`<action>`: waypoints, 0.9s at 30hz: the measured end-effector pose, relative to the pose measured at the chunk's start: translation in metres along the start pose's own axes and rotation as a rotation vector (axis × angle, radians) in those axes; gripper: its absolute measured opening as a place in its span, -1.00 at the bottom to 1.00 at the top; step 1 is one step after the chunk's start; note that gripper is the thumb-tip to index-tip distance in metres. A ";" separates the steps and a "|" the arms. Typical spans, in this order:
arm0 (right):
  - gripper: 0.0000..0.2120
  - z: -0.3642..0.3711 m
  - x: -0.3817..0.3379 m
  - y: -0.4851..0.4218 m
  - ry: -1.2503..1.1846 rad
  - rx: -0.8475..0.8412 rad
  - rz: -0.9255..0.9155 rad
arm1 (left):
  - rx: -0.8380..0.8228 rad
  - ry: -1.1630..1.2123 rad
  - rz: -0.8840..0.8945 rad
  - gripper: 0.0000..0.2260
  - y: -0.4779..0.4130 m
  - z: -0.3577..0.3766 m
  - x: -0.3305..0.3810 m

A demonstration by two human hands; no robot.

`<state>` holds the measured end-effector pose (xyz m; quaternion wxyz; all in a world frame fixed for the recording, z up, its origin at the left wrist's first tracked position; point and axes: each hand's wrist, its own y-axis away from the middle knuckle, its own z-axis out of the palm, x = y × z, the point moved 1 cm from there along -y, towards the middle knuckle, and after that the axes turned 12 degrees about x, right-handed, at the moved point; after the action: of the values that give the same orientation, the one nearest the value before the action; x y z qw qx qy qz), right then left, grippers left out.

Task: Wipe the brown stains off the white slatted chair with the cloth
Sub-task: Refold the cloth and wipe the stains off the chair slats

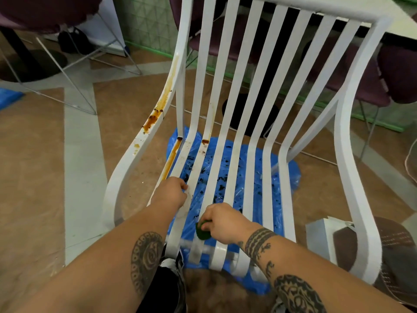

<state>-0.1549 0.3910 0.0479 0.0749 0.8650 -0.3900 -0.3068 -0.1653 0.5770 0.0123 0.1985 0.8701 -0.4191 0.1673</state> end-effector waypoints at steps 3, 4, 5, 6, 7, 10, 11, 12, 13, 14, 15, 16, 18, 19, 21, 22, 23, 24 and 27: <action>-0.74 -0.008 -0.005 0.002 -0.004 0.001 -0.008 | -0.009 0.006 0.003 -0.76 0.000 -0.002 0.001; -0.74 -0.008 -0.006 0.001 -0.036 0.050 0.001 | -0.018 0.002 0.010 -0.75 0.000 -0.003 0.002; -0.75 -0.007 -0.007 0.000 -0.048 0.125 0.017 | -0.029 -0.008 0.021 -0.74 -0.001 -0.003 0.003; -0.75 -0.003 -0.011 0.001 -0.028 0.195 0.017 | -0.043 -0.023 0.030 -0.73 -0.001 -0.004 0.004; -0.75 0.004 -0.013 0.003 0.010 0.248 -0.001 | -0.059 -0.038 0.036 -0.73 0.000 -0.004 0.004; -0.74 0.025 -0.024 0.021 0.122 0.256 -0.109 | -0.090 -0.070 0.037 -0.66 0.007 -0.006 0.005; -0.73 0.027 -0.026 0.028 0.160 0.245 -0.149 | -0.096 -0.077 0.040 -0.64 0.010 -0.007 0.007; -0.74 0.029 -0.027 0.032 0.179 0.241 -0.173 | -0.103 -0.085 0.038 -0.62 0.013 -0.007 0.008; -0.75 0.030 -0.027 0.034 0.191 0.240 -0.180 | -0.112 -0.096 0.037 -0.60 0.016 -0.008 0.009; -0.76 0.031 -0.026 0.035 0.195 0.241 -0.189 | -0.116 -0.106 0.041 -0.57 0.018 -0.010 0.012; -0.77 0.033 -0.024 0.036 0.185 0.234 -0.213 | -0.120 -0.116 0.043 -0.55 0.020 -0.011 0.014; -0.79 0.035 -0.022 0.036 0.195 0.212 -0.255 | -0.120 -0.126 0.045 -0.54 0.023 -0.013 0.016; -0.81 0.038 -0.020 0.040 0.231 0.188 -0.318 | -0.103 -0.138 0.047 -0.55 0.029 -0.018 0.018; -0.82 0.041 -0.020 0.042 0.251 0.178 -0.341 | -0.087 -0.132 0.038 -0.57 0.032 -0.020 0.018; -0.87 0.050 -0.019 0.044 0.283 0.155 -0.372 | -0.037 -0.102 0.002 -0.58 0.039 -0.024 0.016; -0.88 0.053 -0.019 0.046 0.274 0.139 -0.350 | -0.010 -0.082 -0.006 -0.57 0.044 -0.027 0.018; -0.86 0.058 -0.018 0.046 0.237 0.110 -0.315 | 0.007 -0.064 -0.011 -0.57 0.049 -0.029 0.018; -0.81 0.056 -0.019 0.049 0.191 0.076 -0.284 | 0.017 -0.043 -0.009 -0.56 0.053 -0.031 0.020; -0.75 0.030 -0.021 0.062 0.026 0.063 -0.177 | 0.011 0.054 -0.001 -0.54 0.061 -0.032 0.021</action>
<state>-0.2219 0.3674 0.0566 0.0256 0.9018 -0.3206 -0.2886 -0.2055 0.5444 0.0623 0.2050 0.8664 -0.4123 0.1931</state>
